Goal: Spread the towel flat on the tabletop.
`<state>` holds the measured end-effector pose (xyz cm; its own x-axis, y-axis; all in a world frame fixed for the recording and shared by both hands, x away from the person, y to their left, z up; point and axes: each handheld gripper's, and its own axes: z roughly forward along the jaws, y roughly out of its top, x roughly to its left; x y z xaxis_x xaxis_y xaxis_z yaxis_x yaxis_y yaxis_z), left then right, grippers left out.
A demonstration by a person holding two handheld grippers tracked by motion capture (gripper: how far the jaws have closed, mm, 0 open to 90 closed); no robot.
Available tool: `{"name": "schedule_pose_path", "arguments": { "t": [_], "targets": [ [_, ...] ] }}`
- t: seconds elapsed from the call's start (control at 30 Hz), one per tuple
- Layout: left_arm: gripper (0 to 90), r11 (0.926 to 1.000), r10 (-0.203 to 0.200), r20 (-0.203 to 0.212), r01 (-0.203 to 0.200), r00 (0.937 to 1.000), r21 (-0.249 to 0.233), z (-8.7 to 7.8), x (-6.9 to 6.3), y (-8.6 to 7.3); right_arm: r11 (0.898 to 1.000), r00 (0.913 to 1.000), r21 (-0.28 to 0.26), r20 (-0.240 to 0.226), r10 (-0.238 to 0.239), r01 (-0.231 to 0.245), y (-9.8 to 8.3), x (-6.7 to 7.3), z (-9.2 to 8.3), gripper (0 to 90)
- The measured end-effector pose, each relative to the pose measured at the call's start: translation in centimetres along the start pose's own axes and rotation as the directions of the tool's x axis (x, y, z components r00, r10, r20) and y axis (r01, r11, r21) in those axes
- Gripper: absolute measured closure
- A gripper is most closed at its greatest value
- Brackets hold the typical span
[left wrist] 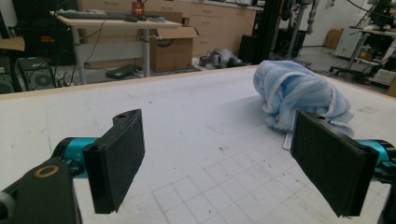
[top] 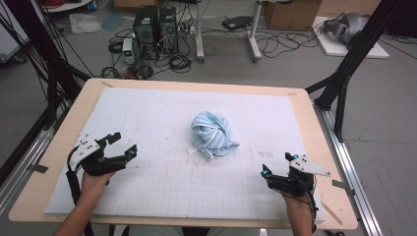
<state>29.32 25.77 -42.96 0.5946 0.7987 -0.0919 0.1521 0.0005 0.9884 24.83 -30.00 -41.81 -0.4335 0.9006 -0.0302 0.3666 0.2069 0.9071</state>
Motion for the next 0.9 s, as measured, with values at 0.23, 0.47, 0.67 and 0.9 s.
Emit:
{"name": "schedule_pose_path", "arguments": {
  "t": [0.23, 0.47, 0.67, 0.9],
  "targets": [
    [18.3, 0.9999, -0.004, -0.009, 0.004, 0.9999, 0.010, 0.4, 0.0, -0.2, 0.999, 0.9994, -0.006, -0.001, 0.034, -0.034, -0.5, -0.8, -0.2, 9.1],
    [18.6, 0.9998, 0.013, -0.008, -0.013, 0.9999, 0.012, 0.3, 0.0, -0.1, 1.000, 0.9995, -0.016, -0.027, 0.018, -0.019, -0.5, -0.8, -0.5, 9.1],
    [18.7, 0.9999, 0.011, -0.009, -0.011, 0.9999, -0.002, -0.5, -0.1, 0.0, 1.000, 0.9986, -0.015, -0.052, 0.003, -0.003, 0.0, 0.4, -0.5, 9.1],
    [19.3, 0.9999, 0.002, -0.005, -0.002, 1.0000, 0.010, -0.4, 0.4, -0.1, 1.000, 0.9938, -0.022, -0.111, -0.012, 0.009, 0.5, 0.8, 0.6, 9.1]
  ]
}}
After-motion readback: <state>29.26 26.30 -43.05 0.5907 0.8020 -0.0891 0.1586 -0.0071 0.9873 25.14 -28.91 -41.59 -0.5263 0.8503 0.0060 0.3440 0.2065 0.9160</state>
